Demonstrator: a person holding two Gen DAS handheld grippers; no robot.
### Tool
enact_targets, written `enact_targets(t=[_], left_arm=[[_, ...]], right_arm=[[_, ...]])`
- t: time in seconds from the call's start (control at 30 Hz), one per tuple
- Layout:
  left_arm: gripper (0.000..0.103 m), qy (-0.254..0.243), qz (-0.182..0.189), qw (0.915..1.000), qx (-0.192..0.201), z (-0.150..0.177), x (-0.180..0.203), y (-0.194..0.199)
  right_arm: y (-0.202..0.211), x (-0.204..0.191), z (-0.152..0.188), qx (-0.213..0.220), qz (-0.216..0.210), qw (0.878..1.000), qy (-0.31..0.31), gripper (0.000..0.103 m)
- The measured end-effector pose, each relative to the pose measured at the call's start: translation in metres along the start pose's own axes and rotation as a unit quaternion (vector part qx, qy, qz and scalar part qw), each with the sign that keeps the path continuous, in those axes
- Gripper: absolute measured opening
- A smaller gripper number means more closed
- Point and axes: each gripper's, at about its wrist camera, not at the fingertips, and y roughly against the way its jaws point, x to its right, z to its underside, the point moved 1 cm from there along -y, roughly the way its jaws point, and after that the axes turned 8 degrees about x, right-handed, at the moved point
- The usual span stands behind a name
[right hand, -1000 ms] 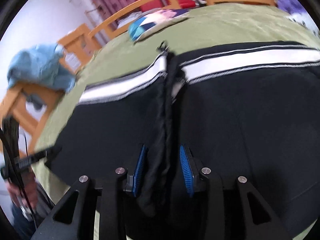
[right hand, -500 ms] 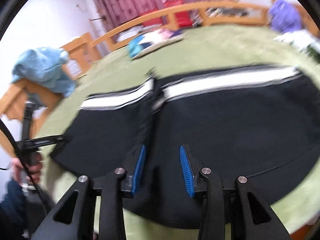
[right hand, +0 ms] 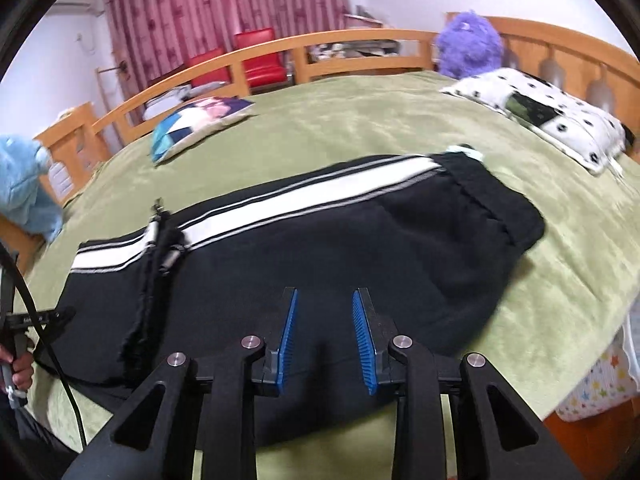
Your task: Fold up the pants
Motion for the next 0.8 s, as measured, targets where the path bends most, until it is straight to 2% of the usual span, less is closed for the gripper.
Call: enact_targets(t=[0.17, 0.23, 0.33, 0.47, 0.6, 0.67, 0.73, 0.8], left_arm=[[0.067, -0.01, 0.0, 0.9998, 0.015, 0.001, -0.003, 0.002], [0.067, -0.022, -0.002, 0.9996, 0.019, 0.0, -0.001, 0.001], [0.067, -0.011, 0.003, 0.9997, 0.021, -0.001, -0.002, -0.001], [0.067, 0.02, 0.016, 0.9994, 0.022, -0.005, -0.008, -0.008], [0.065, 0.025, 0.023, 0.9993, 0.013, -0.01, -0.007, -0.015], [0.065, 0.023, 0.027, 0.9994, 0.008, -0.012, -0.005, -0.017], [0.064, 0.029, 0.036, 0.9989, 0.004, -0.013, -0.007, -0.018], [0.057, 0.036, 0.045, 0.9983, 0.005, -0.014, -0.009, -0.019]], right_arm=[[0.006, 0.02, 0.002, 0.021, 0.019, 0.999, -0.019, 0.03], [0.012, 0.028, 0.0, 0.031, 0.039, 0.999, -0.016, 0.039], [0.016, 0.05, -0.007, 0.036, 0.076, 0.996, -0.021, 0.043], [0.008, 0.088, -0.01, 0.017, 0.089, 0.993, -0.07, 0.047], [-0.019, 0.122, -0.004, -0.014, 0.075, 0.988, -0.138, 0.048], [-0.037, 0.134, -0.001, -0.025, 0.043, 0.983, -0.177, 0.048], [-0.053, 0.136, -0.001, -0.032, 0.02, 0.981, -0.19, 0.048], [-0.071, 0.134, -0.002, -0.042, -0.001, 0.981, -0.188, 0.051]])
